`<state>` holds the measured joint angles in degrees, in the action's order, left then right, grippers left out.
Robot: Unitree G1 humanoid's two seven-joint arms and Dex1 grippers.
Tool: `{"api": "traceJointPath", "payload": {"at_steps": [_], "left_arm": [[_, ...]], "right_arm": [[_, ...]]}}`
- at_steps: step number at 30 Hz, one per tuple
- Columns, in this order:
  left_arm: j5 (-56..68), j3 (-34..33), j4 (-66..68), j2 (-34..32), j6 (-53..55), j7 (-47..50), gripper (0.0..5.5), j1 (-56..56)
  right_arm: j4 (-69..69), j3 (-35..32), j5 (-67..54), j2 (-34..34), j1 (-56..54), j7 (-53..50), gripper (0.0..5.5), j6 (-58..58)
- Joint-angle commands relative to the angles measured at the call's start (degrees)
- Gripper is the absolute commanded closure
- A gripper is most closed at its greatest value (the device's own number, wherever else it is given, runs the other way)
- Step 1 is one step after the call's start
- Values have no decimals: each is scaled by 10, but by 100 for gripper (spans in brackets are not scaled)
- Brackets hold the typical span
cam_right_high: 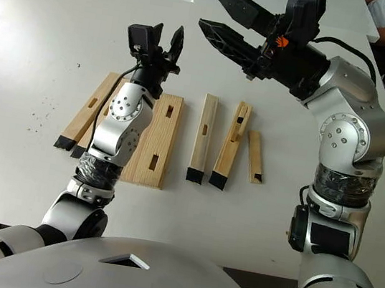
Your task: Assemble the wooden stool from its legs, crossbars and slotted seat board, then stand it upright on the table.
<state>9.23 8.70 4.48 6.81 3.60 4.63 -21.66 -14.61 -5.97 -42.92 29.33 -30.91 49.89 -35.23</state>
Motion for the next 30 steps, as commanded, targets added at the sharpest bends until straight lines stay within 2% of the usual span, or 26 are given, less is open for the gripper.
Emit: {"api": "traceJointPath", "payload": {"at_steps": [1, 4, 7, 12, 16, 18, 20, 21, 24, 27, 30], "left_arm": [[1, 5, 9, 31, -1, -9, 303, 9], [2, 4, 8, 33, -2, -9, 303, 10], [5, 3, 2, 33, 1, -11, 303, 12], [6, 2, -4, 33, 1, -8, 303, 16], [9, -6, -9, 40, -12, 3, 303, 24], [23, -18, -18, 48, -18, 12, 303, 33], [52, -36, -31, 65, -26, 22, 303, 46], [60, -41, -35, 69, -27, 27, 303, 50], [51, -22, -51, 72, -41, 42, 303, 66], [56, -10, -68, 72, -40, 54, 303, 82], [65, 2, -84, 65, -29, 57, 303, 93]], "right_arm": [[37, 80, 105, 33, 102, 24, 262, 49], [106, 127, 190, 48, 162, 33, 262, 111], [128, 130, 200, 35, 169, 28, 262, 134], [37, 46, 44, 11, 106, 8, 262, 52], [-57, -13, -117, 57, 59, -7, 262, -84], [-122, 29, -110, 139, 125, 64, 262, -120], [-169, 76, -65, 236, 225, 166, 262, -107], [-176, 85, -53, 261, 253, 187, 262, -103], [-145, 118, 11, 274, 280, 154, 262, -102], [-126, 158, 79, 254, 286, 79, 262, -121], [-145, 172, 92, 230, 309, 32, 262, -137]]}}
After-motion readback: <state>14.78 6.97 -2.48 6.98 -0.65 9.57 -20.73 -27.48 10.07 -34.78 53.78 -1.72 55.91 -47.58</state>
